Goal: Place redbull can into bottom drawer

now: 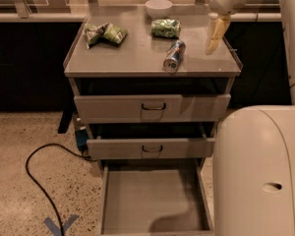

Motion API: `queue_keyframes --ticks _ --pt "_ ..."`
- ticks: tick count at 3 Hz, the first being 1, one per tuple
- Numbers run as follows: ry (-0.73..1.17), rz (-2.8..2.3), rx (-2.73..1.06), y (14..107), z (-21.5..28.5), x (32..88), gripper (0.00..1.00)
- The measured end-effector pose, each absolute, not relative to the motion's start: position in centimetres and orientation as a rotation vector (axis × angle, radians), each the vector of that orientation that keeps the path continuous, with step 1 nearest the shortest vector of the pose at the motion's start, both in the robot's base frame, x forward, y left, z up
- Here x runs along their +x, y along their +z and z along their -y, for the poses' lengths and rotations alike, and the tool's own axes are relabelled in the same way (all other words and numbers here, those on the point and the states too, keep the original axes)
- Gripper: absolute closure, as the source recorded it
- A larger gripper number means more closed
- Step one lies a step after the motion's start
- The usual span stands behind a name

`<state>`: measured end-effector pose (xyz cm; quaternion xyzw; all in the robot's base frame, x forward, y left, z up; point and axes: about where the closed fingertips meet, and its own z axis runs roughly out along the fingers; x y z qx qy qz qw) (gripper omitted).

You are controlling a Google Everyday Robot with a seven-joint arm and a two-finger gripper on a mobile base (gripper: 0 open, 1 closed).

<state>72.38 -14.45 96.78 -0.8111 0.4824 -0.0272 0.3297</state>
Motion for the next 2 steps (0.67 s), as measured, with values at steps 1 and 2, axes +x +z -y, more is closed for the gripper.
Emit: queue_keyframes --ticks 1,2 --pt "-0.083 -1.257 -2.107 96.71 14.08 73.06 0.00" --pt "-0.099 -1.215 -2.134 95.82 13.50 73.96 0.00"
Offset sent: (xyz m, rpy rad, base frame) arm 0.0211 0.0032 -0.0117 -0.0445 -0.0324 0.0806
